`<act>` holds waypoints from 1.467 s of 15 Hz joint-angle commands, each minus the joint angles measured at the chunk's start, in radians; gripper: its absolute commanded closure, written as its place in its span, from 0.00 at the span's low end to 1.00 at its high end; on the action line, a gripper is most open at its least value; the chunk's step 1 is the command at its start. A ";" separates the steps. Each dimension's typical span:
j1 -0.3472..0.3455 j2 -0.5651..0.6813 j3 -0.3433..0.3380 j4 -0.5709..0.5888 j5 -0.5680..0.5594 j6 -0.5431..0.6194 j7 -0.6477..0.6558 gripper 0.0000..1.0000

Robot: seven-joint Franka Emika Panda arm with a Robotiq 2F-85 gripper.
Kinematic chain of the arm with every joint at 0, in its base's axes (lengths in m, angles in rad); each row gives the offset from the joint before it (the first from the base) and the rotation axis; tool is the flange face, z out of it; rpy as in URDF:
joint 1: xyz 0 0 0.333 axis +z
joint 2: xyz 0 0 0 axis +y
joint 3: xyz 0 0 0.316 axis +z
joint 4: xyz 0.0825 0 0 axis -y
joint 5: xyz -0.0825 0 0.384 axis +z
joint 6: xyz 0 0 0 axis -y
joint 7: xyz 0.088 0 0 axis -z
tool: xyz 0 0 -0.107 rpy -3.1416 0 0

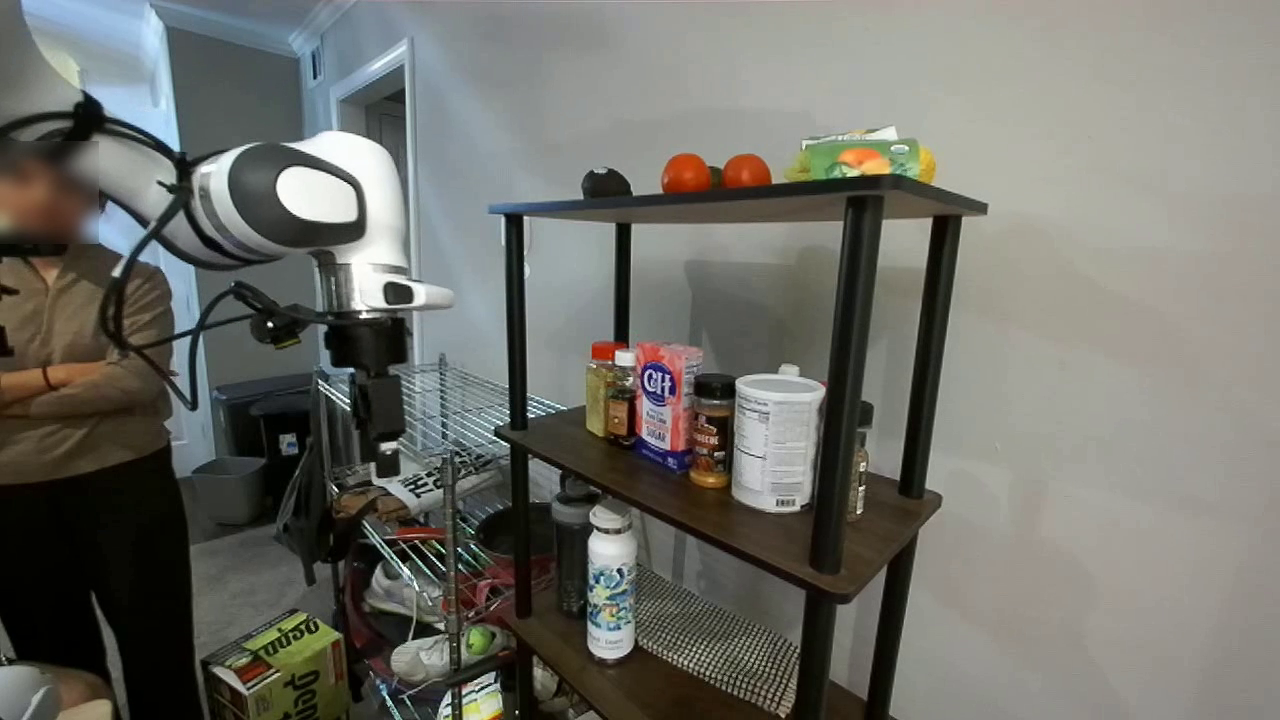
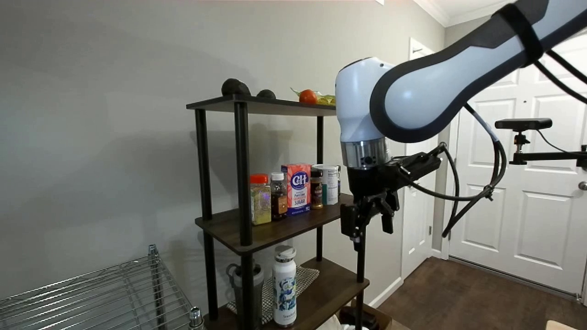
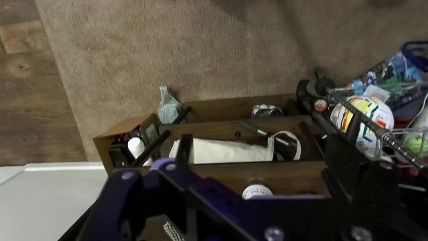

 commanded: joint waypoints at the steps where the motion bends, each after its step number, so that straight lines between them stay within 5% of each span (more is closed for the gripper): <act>1: -0.015 0.014 0.054 -0.043 -0.100 0.139 0.173 0.00; 5: -0.039 0.056 0.110 -0.042 -0.285 0.176 0.396 0.00; 10: -0.054 0.119 0.147 0.013 -0.546 0.073 0.702 0.00; 16: 0.027 0.254 0.150 0.157 -0.717 -0.262 0.915 0.00; 22: 0.146 0.414 0.115 0.301 -0.774 -0.541 0.969 0.00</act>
